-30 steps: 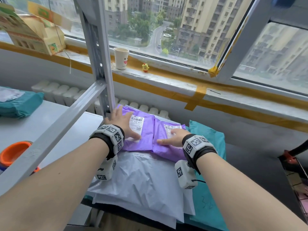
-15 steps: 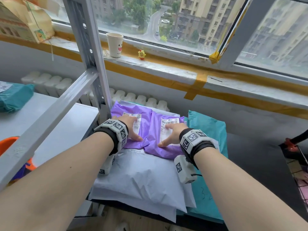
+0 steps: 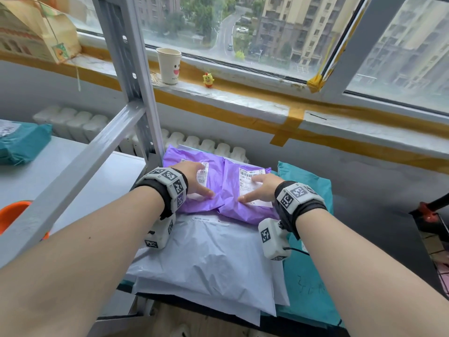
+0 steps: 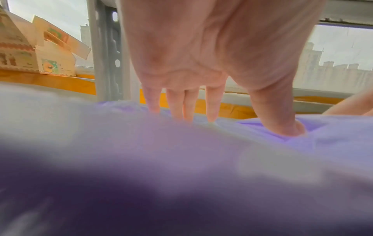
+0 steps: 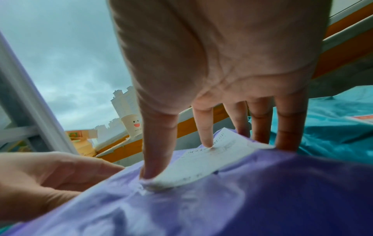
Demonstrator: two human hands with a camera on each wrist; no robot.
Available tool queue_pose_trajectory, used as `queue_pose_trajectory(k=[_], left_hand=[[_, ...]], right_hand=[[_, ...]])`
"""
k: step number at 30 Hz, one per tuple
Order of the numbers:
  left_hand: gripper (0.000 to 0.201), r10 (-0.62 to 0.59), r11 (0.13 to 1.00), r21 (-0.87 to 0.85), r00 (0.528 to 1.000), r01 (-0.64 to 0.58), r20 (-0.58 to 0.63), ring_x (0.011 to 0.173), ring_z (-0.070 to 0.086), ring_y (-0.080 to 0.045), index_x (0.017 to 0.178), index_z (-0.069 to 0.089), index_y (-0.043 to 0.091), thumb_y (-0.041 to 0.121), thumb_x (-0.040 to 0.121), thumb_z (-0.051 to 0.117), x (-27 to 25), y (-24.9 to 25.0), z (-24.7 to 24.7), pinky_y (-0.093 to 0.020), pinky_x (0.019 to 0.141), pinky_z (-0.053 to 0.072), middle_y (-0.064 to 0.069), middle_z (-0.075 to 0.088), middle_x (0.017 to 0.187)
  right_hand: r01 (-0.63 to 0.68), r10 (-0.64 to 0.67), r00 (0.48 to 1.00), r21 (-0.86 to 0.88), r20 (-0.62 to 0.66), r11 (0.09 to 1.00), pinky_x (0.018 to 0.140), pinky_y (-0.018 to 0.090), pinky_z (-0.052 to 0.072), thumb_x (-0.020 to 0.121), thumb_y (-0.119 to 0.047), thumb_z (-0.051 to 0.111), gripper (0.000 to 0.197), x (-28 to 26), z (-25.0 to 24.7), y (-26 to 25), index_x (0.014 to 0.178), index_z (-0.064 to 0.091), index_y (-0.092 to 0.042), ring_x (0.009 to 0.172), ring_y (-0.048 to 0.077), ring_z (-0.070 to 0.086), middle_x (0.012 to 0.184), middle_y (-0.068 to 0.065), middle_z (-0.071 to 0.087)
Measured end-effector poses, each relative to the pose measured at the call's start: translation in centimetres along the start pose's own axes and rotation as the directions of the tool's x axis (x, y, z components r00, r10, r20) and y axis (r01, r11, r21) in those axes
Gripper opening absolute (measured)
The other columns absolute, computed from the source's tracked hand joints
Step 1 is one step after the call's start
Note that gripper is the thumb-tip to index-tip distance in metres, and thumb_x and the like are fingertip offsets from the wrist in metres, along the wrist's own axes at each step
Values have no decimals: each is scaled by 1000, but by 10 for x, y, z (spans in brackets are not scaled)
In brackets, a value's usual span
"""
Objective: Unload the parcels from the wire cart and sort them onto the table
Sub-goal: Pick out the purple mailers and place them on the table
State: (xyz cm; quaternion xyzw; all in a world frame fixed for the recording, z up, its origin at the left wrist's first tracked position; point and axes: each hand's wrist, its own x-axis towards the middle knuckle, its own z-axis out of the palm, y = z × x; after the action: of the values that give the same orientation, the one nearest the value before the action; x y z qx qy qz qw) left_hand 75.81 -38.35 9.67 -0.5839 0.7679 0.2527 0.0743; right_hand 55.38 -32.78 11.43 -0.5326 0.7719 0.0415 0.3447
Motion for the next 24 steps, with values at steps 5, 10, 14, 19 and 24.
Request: queue_pose_trajectory(k=[5, 10, 14, 19, 24], left_hand=[[77, 18, 999, -33, 999, -20, -47, 135, 39, -22, 144, 35, 19, 51, 80, 66, 0, 8, -18, -31, 108, 32, -2, 40, 148], [54, 101, 994, -32, 986, -106, -130, 128, 45, -23, 136, 47, 16, 40, 90, 58, -7, 42, -39, -29, 102, 35, -5, 47, 141], [42, 210, 975, -33, 963, -218, -171, 122, 51, -21, 129, 54, 17, 33, 91, 58, -16, 93, -47, -29, 99, 39, -2, 54, 134], [35, 358, 928, -48, 919, -370, -166, 114, 58, -20, 121, 61, 17, 30, 88, 61, -37, 187, -31, -27, 96, 44, -1, 61, 126], [33, 491, 865, -49, 863, -499, -117, 114, 57, -20, 119, 63, 17, 28, 87, 62, -76, 301, 17, -28, 97, 45, -2, 63, 123]], right_hand=[[35, -3, 987, 199, -163, 979, 107, 32, 34, 81, -47, 69, 73, -9, -10, 4, 142, 41, -20, 132, 22, 44, 146, 1, 43], [68, -14, 969, 213, -246, 975, 104, 26, 34, 91, -36, 59, 50, -31, -28, 17, 137, 50, -19, 129, 19, 47, 143, -1, 48], [72, 3, 954, 240, -298, 968, 103, 26, 38, 89, -34, 62, 41, -53, -44, 42, 128, 58, -22, 122, 18, 52, 136, -3, 54], [77, 34, 933, 293, -358, 953, 94, 24, 43, 88, -26, 65, 40, -93, -62, 105, 128, 59, -23, 112, 16, 58, 129, -2, 59], [42, 104, 915, 350, -389, 936, 94, 27, 43, 88, -23, 63, 35, -153, -65, 209, 123, 63, -21, 97, 11, 53, 124, -3, 62]])
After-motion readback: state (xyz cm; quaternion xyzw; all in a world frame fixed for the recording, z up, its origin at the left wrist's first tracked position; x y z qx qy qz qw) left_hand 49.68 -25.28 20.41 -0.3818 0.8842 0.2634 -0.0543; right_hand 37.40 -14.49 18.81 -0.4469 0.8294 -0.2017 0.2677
